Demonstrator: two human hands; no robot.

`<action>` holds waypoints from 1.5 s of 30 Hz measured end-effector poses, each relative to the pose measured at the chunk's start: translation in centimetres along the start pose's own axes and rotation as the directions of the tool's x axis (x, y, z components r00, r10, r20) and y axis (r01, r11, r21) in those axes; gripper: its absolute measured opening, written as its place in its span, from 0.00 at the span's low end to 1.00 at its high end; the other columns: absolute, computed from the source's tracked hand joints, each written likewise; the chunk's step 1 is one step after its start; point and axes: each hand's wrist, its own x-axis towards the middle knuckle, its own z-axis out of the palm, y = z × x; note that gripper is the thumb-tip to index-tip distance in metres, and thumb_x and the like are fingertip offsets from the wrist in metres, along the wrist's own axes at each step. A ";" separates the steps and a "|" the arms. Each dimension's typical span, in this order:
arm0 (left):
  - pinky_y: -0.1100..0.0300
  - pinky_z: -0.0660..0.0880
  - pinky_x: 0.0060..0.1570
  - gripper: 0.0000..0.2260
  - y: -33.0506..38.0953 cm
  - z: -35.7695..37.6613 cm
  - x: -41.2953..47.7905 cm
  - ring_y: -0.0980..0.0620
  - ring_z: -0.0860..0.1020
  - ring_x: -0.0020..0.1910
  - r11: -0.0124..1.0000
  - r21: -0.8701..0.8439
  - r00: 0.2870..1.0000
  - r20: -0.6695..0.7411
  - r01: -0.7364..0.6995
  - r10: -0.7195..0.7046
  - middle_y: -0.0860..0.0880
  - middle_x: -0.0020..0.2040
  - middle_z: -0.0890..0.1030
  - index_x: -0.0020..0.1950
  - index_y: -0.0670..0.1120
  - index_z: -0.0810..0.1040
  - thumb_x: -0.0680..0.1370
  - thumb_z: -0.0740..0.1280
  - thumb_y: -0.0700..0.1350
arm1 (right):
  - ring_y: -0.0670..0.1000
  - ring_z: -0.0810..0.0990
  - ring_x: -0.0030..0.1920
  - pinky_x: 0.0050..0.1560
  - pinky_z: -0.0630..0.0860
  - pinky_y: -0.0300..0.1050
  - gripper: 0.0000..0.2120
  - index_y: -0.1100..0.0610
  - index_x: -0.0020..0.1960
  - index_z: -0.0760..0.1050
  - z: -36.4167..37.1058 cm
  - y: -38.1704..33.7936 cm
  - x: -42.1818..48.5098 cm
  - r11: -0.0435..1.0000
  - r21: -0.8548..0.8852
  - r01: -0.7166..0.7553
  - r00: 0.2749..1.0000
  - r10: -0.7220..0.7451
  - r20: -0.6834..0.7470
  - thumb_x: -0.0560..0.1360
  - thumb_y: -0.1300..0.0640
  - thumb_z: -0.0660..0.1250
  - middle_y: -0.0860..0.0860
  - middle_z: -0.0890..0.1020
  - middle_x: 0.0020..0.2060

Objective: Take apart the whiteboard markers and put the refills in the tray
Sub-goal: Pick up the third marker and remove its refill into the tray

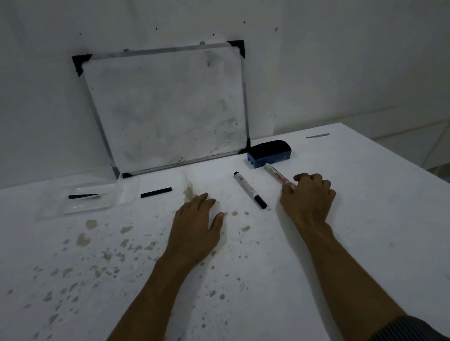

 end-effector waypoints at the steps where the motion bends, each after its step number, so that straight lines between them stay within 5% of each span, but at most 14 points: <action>1: 0.49 0.56 0.79 0.24 0.0 0.0 0.0 0.45 0.65 0.80 1.000 -0.001 1.000 0.002 0.000 0.000 0.46 0.80 0.68 0.77 0.46 0.70 0.84 0.60 0.56 | 0.62 0.77 0.57 0.56 0.69 0.55 0.16 0.60 0.59 0.81 0.2 0.1 0.0 1.000 -0.002 -0.012 1.000 0.012 0.006 0.78 0.50 0.68 0.60 0.81 0.54; 6: 0.51 0.56 0.79 0.23 0.3 -0.5 -0.5 0.47 0.65 0.79 0.999 -0.043 1.000 -0.004 0.011 -0.011 0.47 0.80 0.69 0.77 0.47 0.71 0.84 0.62 0.55 | 0.63 0.78 0.53 0.53 0.72 0.55 0.14 0.62 0.55 0.81 0.3 -0.1 -0.3 0.999 0.046 -0.015 1.000 0.014 0.020 0.80 0.52 0.66 0.61 0.82 0.50; 11: 0.54 0.58 0.77 0.24 1.5 -1.8 -0.9 0.49 0.66 0.79 0.977 -0.178 0.993 0.042 0.119 -0.113 0.49 0.79 0.70 0.78 0.49 0.71 0.85 0.60 0.57 | 0.55 0.83 0.48 0.53 0.80 0.50 0.12 0.60 0.58 0.82 -1.4 -1.9 -1.3 0.886 0.453 -0.103 0.991 0.053 0.122 0.80 0.54 0.69 0.56 0.86 0.50; 14: 0.58 0.66 0.69 0.24 2.4 -4.0 -0.8 0.54 0.72 0.70 0.829 -0.495 0.965 0.099 0.260 -0.244 0.50 0.76 0.74 0.78 0.50 0.71 0.84 0.61 0.60 | 0.50 0.82 0.48 0.50 0.78 0.44 0.13 0.58 0.60 0.82 -3.5 -4.4 -3.0 0.688 0.704 -0.178 0.960 -0.038 0.279 0.81 0.51 0.68 0.51 0.85 0.50; 17: 0.56 0.71 0.70 0.23 2.8 -6.4 -0.4 0.54 0.77 0.68 0.663 -0.715 0.967 0.076 0.222 -0.242 0.49 0.72 0.79 0.76 0.49 0.72 0.85 0.59 0.58 | 0.46 0.81 0.46 0.44 0.77 0.36 0.12 0.56 0.61 0.82 -4.9 -6.5 -5.8 0.556 0.783 -0.278 0.884 -0.171 0.436 0.81 0.52 0.68 0.49 0.84 0.47; 23: 0.51 0.80 0.62 0.16 2.3 -8.7 -2.2 0.48 0.85 0.60 0.449 -0.885 0.981 0.044 0.125 -0.187 0.49 0.60 0.87 0.66 0.49 0.79 0.85 0.58 0.55 | 0.44 0.83 0.49 0.50 0.80 0.38 0.12 0.52 0.58 0.81 -4.5 -8.9 -9.4 0.688 0.725 -0.018 0.777 -0.447 0.443 0.79 0.46 0.70 0.45 0.85 0.49; 28: 0.52 0.82 0.58 0.15 -0.8 -9.3 -3.3 0.48 0.87 0.56 0.415 -0.886 0.958 0.097 0.207 -0.270 0.46 0.57 0.88 0.65 0.41 0.78 0.86 0.59 0.49 | 0.41 0.83 0.46 0.43 0.77 0.34 0.13 0.50 0.59 0.81 -4.0 -10.3 -8.4 0.763 0.617 0.191 0.637 -0.575 0.513 0.79 0.44 0.68 0.44 0.85 0.48; 31: 0.53 0.82 0.55 0.13 -2.8 -8.8 -3.5 0.47 0.86 0.57 0.284 -0.935 0.927 0.099 0.211 -0.362 0.45 0.56 0.88 0.62 0.41 0.82 0.85 0.63 0.47 | 0.48 0.86 0.42 0.43 0.83 0.42 0.11 0.56 0.57 0.82 -3.2 -11.6 -7.0 0.706 0.706 -0.059 0.580 -0.551 0.600 0.79 0.51 0.71 0.51 0.88 0.44; 34: 0.57 0.83 0.50 0.08 -3.9 -8.2 -3.6 0.47 0.83 0.50 0.135 -0.971 0.876 0.114 0.199 -0.469 0.44 0.47 0.84 0.57 0.42 0.85 0.82 0.68 0.44 | 0.52 0.84 0.41 0.43 0.82 0.44 0.13 0.62 0.55 0.83 -2.0 -12.6 -6.6 0.393 0.745 -0.539 0.605 -0.435 0.667 0.76 0.55 0.75 0.56 0.86 0.43; 37: 0.59 0.84 0.50 0.08 -4.3 -7.6 -3.6 0.48 0.84 0.48 0.197 -0.968 0.888 0.047 0.153 -0.458 0.45 0.45 0.85 0.57 0.41 0.85 0.81 0.69 0.42 | 0.50 0.83 0.42 0.48 0.81 0.45 0.15 0.62 0.56 0.83 0.2 -13.2 -7.9 0.170 0.684 -0.709 0.596 -0.374 0.711 0.75 0.54 0.76 0.54 0.84 0.43; 41: 0.57 0.84 0.53 0.10 -4.2 -6.8 -3.4 0.49 0.87 0.50 0.444 -0.881 0.902 -0.047 0.165 -0.428 0.46 0.47 0.89 0.58 0.44 0.85 0.80 0.72 0.46 | 0.48 0.83 0.42 0.53 0.80 0.46 0.16 0.62 0.61 0.82 1.4 -13.3 -9.4 0.178 0.697 -0.695 0.598 -0.396 0.697 0.76 0.55 0.74 0.53 0.84 0.42; 45: 0.60 0.84 0.51 0.09 -3.9 -6.6 -3.4 0.52 0.87 0.49 0.456 -0.881 0.889 -0.102 0.128 -0.446 0.47 0.46 0.89 0.58 0.45 0.85 0.81 0.71 0.47 | 0.50 0.83 0.41 0.50 0.82 0.44 0.13 0.62 0.58 0.83 1.1 -13.2 -8.9 0.143 0.679 -0.720 0.586 -0.399 0.705 0.76 0.56 0.74 0.54 0.85 0.42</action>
